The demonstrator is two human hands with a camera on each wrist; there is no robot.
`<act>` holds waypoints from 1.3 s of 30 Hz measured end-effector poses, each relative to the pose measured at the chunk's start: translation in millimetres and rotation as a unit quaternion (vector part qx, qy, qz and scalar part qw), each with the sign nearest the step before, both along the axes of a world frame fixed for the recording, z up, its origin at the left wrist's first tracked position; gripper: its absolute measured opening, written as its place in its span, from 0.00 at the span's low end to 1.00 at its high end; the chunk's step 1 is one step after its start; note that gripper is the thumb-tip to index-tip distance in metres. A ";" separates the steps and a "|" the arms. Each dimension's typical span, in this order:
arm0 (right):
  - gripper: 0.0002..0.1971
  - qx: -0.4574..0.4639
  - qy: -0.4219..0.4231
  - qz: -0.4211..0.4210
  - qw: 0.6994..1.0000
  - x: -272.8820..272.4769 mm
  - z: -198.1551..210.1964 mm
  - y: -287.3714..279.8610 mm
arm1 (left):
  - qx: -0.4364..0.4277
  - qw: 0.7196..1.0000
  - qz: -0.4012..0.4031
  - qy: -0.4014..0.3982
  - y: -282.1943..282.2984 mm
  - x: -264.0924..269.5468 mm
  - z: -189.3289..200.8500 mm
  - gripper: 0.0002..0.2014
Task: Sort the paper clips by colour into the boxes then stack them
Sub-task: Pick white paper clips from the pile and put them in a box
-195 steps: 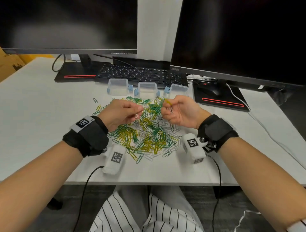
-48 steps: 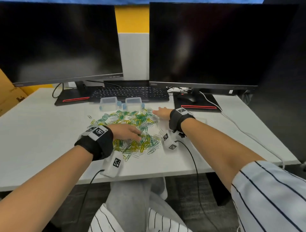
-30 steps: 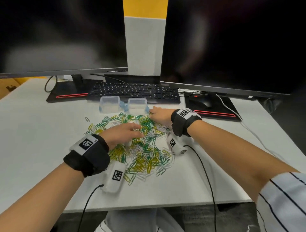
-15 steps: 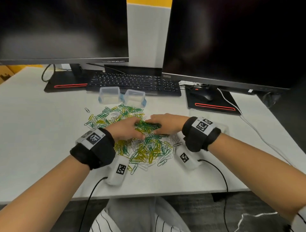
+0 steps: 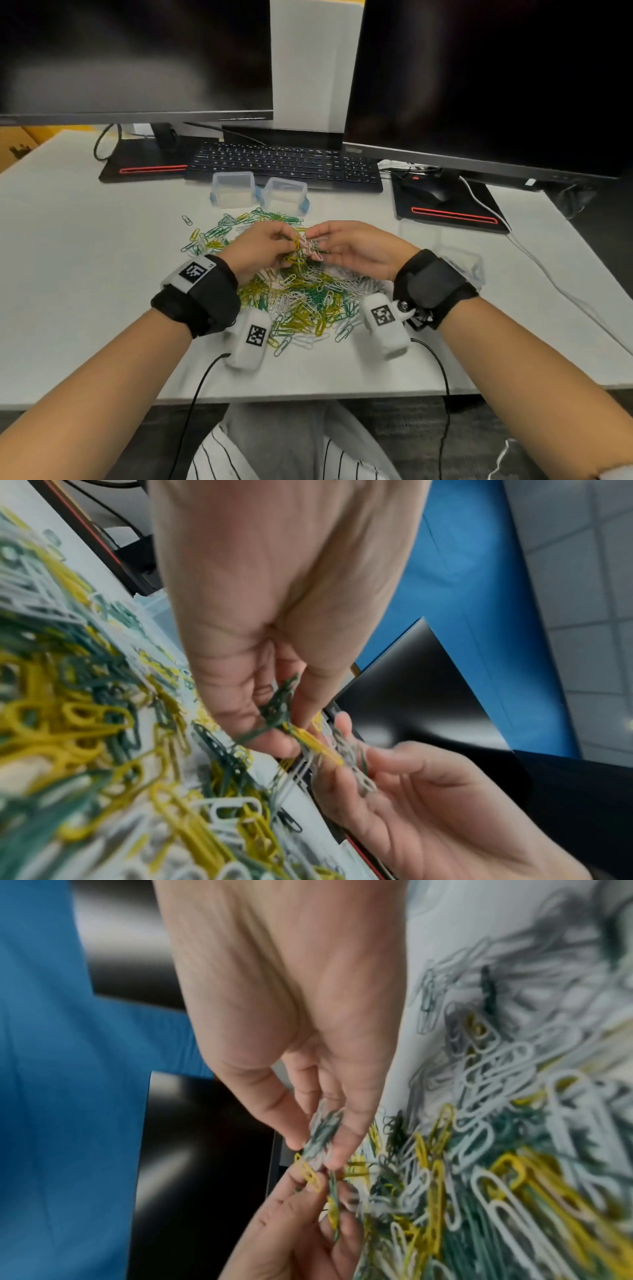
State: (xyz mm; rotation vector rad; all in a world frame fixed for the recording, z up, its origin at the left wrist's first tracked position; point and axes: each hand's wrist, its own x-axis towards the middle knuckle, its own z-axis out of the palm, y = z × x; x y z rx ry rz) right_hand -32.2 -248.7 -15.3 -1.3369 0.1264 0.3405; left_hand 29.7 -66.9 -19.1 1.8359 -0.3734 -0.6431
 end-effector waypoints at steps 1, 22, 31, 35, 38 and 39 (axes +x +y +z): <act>0.15 0.030 0.008 -0.005 0.999 -2.2 -0.2 -1.9 | -0.028 0.999 0.004 0.019 0.6 -1.7 1.9 0.06; 0.12 -0.017 -0.037 -0.089 0.995 -13.7 0.8 -4.9 | -0.086 0.992 0.060 0.070 -1.2 -12.0 17.1 0.06; 0.11 -0.049 -0.075 -0.073 0.993 -8.3 12.4 5.3 | -0.236 0.899 0.069 0.363 -13.6 -20.2 10.4 0.11; 0.15 -0.193 -0.139 -0.011 0.971 -9.4 17.9 6.1 | -0.302 0.858 0.119 0.398 -14.3 -21.8 5.6 0.16; 0.17 -0.244 -0.154 0.001 0.957 -10.5 20.2 4.2 | -0.316 0.856 0.111 0.393 -12.0 -21.6 5.8 0.16; 0.18 -0.250 -0.153 -0.012 0.956 -10.0 20.5 3.6 | -0.312 0.861 0.106 0.388 -11.6 -21.1 5.9 0.17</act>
